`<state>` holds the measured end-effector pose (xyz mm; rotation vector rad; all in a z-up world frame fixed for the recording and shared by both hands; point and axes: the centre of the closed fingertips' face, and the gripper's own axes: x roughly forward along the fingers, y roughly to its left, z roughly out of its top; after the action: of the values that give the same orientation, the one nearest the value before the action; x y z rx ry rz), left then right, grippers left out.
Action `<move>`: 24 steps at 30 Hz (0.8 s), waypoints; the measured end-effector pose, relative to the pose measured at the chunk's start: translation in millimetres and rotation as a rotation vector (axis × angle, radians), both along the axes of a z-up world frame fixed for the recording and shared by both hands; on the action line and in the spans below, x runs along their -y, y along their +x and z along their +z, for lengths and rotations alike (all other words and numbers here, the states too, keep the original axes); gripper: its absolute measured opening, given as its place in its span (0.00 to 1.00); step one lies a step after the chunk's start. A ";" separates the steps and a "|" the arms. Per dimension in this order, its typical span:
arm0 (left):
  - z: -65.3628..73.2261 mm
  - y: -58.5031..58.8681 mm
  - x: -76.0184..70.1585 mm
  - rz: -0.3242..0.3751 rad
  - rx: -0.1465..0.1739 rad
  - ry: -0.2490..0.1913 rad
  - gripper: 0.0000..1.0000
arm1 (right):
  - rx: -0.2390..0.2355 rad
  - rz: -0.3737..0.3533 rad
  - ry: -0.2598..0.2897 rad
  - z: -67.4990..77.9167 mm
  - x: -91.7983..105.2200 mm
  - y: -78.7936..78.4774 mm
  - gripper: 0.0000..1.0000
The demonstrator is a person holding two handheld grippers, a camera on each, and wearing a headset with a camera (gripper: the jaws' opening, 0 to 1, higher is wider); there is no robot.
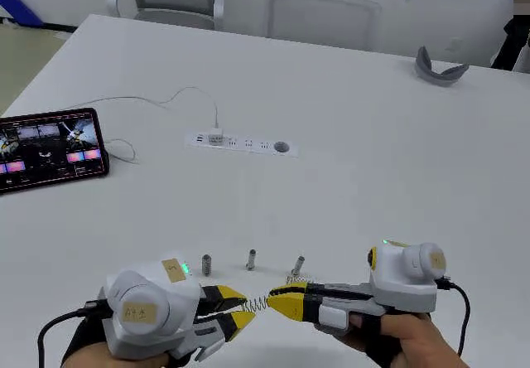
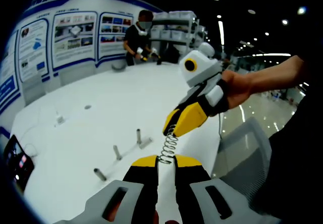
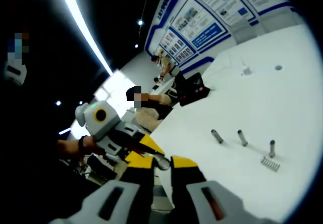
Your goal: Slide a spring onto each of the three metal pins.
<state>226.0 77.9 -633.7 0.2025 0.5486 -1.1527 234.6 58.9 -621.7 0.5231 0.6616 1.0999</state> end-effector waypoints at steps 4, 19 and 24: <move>-2.6 -1.7 -0.1 -0.006 -0.002 0.008 0.11 | 0.001 0.011 -0.008 -0.6 -0.9 -1.7 0.13; -8.3 -4.6 -6.2 0.017 -0.009 0.017 0.11 | 0.006 0.074 -0.040 -1.1 -12.2 -6.5 0.13; -10.9 -8.8 -8.5 0.026 -0.015 0.020 0.11 | 0.004 0.112 -0.054 -5.0 -21.7 -11.7 0.12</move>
<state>217.2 86.4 -644.6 0.2033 0.5743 -1.1247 223.0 80.6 -626.7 0.4413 0.7220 1.1841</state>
